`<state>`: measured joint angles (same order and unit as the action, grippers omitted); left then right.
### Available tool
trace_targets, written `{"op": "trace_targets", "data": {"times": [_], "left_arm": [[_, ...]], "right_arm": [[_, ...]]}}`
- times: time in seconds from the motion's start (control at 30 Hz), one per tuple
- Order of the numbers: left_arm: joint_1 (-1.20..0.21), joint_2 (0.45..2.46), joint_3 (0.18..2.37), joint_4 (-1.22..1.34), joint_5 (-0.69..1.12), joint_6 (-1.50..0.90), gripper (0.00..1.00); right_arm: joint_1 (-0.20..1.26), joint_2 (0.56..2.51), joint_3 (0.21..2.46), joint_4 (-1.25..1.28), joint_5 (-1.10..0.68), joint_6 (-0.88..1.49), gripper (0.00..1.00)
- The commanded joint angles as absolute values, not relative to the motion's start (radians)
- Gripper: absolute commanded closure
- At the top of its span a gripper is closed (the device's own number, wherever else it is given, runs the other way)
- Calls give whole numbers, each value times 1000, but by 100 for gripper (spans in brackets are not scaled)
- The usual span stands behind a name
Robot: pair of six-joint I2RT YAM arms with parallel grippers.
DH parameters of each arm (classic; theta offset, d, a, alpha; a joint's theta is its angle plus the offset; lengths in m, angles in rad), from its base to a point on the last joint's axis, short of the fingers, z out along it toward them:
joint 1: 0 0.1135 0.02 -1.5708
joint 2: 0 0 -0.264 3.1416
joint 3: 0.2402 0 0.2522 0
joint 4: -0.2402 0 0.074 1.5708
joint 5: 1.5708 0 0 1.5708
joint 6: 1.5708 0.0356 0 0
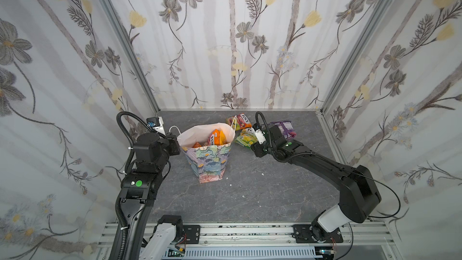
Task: Place the snacks into the paper bag
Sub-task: Pick up the snack from the top-center of the table.
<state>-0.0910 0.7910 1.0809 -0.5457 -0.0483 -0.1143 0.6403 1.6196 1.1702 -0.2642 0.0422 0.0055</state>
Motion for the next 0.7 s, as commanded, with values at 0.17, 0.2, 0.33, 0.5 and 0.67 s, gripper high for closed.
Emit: {"op": "trace_targets", "data": {"times": [0.17, 0.2, 0.33, 0.5, 0.67], "left_arm": [[-91, 793, 1089, -522, -60, -128, 98], [-91, 794, 1092, -523, -56, -128, 98], [-91, 801, 1101, -523, -46, -127, 98], [-92, 799, 1097, -526, -49, -128, 98], [-91, 796, 1097, -525, -54, -126, 98]], "right_arm": [[643, 1779, 1244, -294, 99, -136, 40], [643, 1789, 1246, -291, 98, -139, 40], [647, 1821, 1251, -286, 127, -146, 41], [661, 1881, 1294, -320, 211, -155, 44], [672, 1926, 1330, -328, 256, -156, 44]]}}
